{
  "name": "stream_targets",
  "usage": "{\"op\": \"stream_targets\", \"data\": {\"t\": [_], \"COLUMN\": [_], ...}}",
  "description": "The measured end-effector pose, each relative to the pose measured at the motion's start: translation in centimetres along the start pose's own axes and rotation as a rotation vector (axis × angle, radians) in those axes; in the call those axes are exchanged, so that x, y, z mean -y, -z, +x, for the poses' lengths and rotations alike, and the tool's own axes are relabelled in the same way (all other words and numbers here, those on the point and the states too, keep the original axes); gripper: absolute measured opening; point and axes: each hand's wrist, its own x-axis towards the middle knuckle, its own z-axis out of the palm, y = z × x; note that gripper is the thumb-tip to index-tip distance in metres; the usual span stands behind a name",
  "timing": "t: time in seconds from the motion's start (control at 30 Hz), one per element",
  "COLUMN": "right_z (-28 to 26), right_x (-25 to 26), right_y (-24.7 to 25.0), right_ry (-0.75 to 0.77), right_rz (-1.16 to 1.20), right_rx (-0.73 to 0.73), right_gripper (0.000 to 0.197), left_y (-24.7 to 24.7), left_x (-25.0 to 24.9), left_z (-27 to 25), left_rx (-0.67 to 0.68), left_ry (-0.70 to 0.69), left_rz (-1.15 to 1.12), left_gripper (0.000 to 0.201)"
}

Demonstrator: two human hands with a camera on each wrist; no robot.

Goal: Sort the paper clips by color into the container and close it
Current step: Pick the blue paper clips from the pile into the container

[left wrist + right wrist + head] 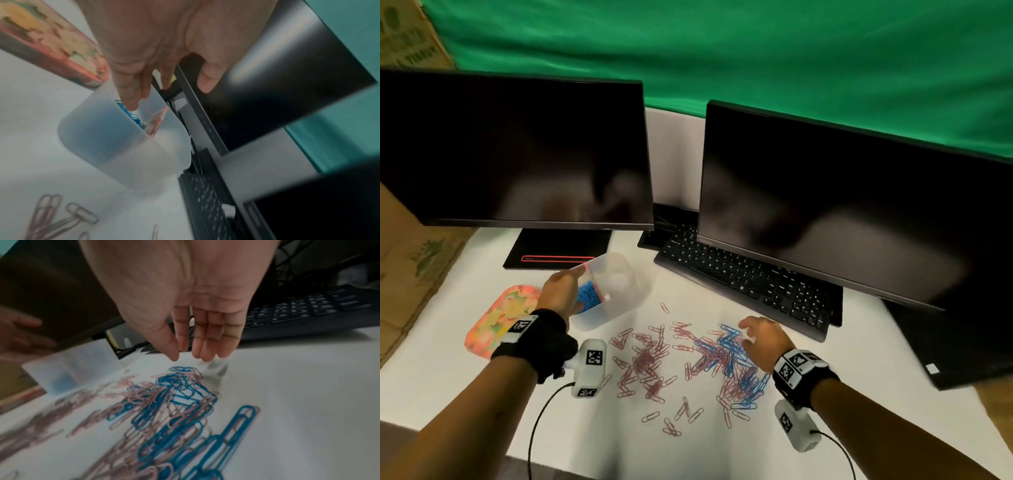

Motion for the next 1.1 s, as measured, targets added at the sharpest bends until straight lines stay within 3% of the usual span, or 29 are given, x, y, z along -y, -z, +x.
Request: {"op": "stream_targets", "data": {"t": [0.1,0.17,0.27,0.43,0.67,0.77,0.83,0.87,1.0,1.1], "right_z": [0.7,1.0,1.4,1.2,0.8,0.4,-0.1,-0.3,-0.8,-0.9], "right_x": [1.1,1.5,1.7,1.4,-0.4,-0.9,-0.7,-0.6,0.4,1.1], "right_y": [-0.4,-0.6,-1.1,-1.7,-1.4,-0.9,-0.2,0.1,0.7,1.0], "right_ry": [0.024,0.052,0.084,0.105,0.024,-0.01,-0.015,-0.024,-0.073,-0.069], "right_rz": [-0.111,-0.225,-0.303,-0.262,0.167,0.458,0.634,0.701,0.891,0.97], "right_rx": [0.054,0.088,0.081,0.044,-0.034,-0.014,0.048,0.067,0.112,0.094], "right_gripper": [0.051,0.058,0.048,0.025,0.02,0.016,0.012,0.011,0.006,0.009], "left_y": [-1.9,-3.6,-6.0,-9.4,-11.8,-13.0,-13.8,-14.3,-16.1,-16.7], "left_x": [0.9,2.4,4.8,7.7,9.1,9.2,8.9,8.7,7.4,6.8], "left_z": [-2.6,-3.9,-5.4,-6.6,-6.7,-6.8,-7.3,-7.6,-9.3,-10.4], "left_rx": [-0.013,0.113,0.301,0.462,0.548,0.565,0.574,0.599,0.708,0.707], "left_ry": [-0.306,-0.438,-0.494,-0.614,-0.618,-0.578,-0.493,-0.41,0.142,0.241], "left_rz": [0.177,0.336,0.586,0.908,1.044,0.995,0.829,0.699,0.125,-0.033], "left_gripper": [0.016,0.009,0.013,0.013,0.017,0.015,0.013,0.012,0.027,0.029]}}
